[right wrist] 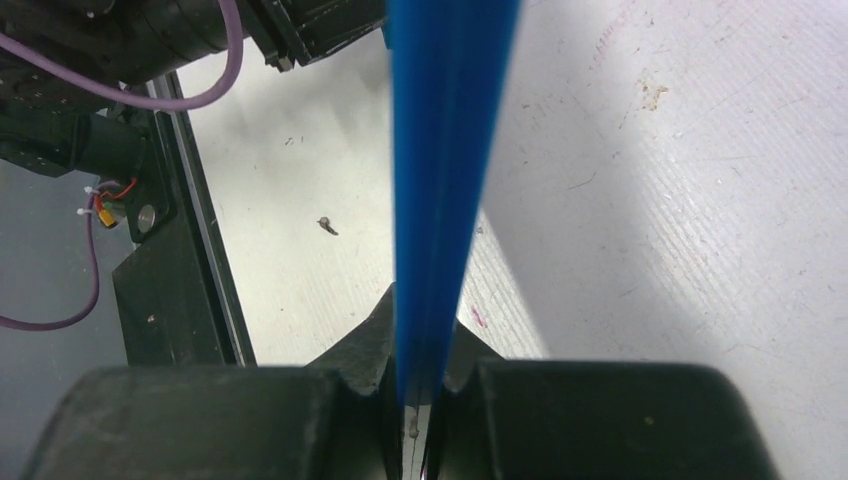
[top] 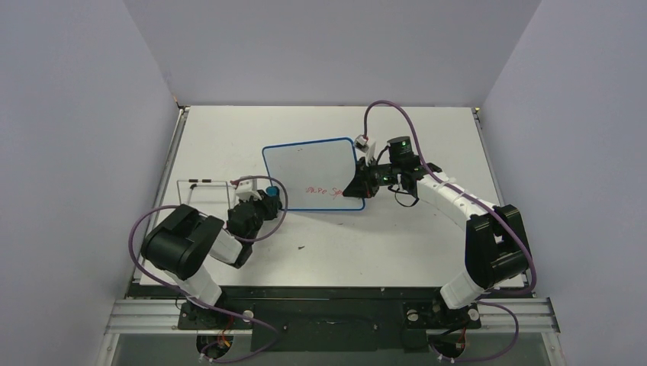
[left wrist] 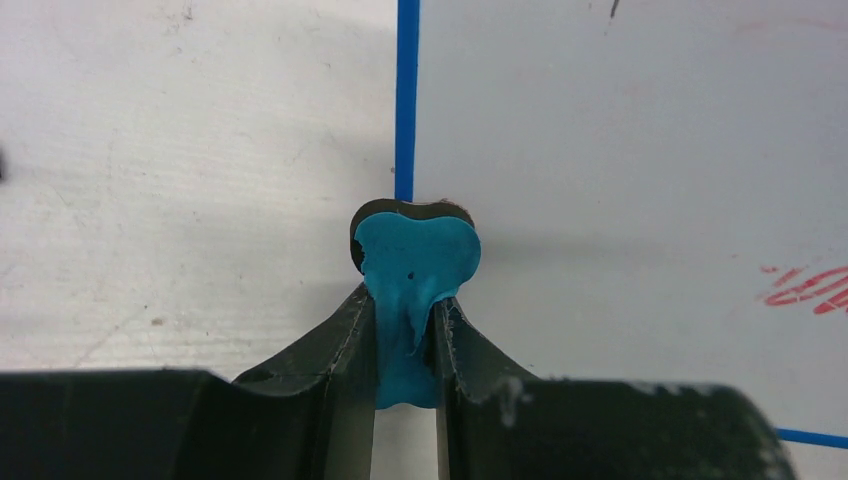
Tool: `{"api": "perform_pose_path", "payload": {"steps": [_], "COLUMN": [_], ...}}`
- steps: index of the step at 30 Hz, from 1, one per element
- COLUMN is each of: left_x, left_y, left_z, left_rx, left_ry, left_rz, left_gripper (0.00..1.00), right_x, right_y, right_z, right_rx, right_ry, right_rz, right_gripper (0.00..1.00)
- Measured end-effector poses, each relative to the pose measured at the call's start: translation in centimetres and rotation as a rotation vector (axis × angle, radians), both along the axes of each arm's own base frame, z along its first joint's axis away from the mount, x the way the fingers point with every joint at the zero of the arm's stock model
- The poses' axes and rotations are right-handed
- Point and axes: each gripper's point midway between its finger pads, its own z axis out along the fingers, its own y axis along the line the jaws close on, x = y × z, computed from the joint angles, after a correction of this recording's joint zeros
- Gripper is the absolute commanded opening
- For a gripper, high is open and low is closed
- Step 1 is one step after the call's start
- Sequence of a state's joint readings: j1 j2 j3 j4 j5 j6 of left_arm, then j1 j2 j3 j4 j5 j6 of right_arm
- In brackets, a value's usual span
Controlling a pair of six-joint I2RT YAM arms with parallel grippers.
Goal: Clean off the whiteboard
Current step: Erase the whiteboard at the whiteboard stand.
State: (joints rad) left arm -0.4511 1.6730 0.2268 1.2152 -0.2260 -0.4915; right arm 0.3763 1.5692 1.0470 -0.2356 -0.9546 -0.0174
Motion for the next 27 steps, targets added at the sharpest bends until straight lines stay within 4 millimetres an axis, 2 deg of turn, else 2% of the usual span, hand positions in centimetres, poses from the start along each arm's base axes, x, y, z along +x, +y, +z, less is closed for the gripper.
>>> {"api": "perform_pose_path", "payload": {"steps": [4, 8, 11, 16, 19, 21, 24, 27], "left_x": [1.1, 1.4, 1.1, -0.4, -1.1, -1.2, -1.0, -0.8], "left_y": [0.3, -0.6, -2.4, -7.2, -9.9, -11.4, -12.7, -13.0], "left_z": [0.5, 0.6, 1.1, 2.6, 4.2, 6.0, 8.7, 11.1], "left_rx": [-0.018, -0.033, -0.045, -0.067, -0.092, -0.114, -0.141, -0.156], "left_ry": [-0.002, -0.008, -0.025, -0.069, -0.106, -0.138, -0.186, -0.222], "left_rz": [-0.011, -0.059, -0.119, -0.249, -0.316, -0.354, -0.387, -0.397], "left_gripper": [0.0, 0.0, 0.0, 0.0, 0.0, 0.0, 0.0, 0.0], "right_x": [0.2, 0.4, 0.6, 0.8, 0.9, 0.9, 0.7, 0.1], "right_y": [0.0, -0.2, -0.4, -0.4, -0.4, -0.4, -0.3, -0.1], "right_z": [0.0, 0.0, 0.0, 0.1, 0.1, 0.1, 0.1, 0.1], "right_rx": [-0.002, -0.002, -0.003, -0.007, -0.008, -0.008, -0.006, -0.001], "right_ry": [-0.008, -0.007, -0.006, -0.019, -0.026, -0.029, -0.021, -0.002], "right_rz": [-0.006, -0.016, -0.023, -0.032, -0.032, -0.03, -0.022, -0.005], "right_gripper": [0.0, 0.0, 0.0, 0.0, 0.0, 0.0, 0.0, 0.0]}}
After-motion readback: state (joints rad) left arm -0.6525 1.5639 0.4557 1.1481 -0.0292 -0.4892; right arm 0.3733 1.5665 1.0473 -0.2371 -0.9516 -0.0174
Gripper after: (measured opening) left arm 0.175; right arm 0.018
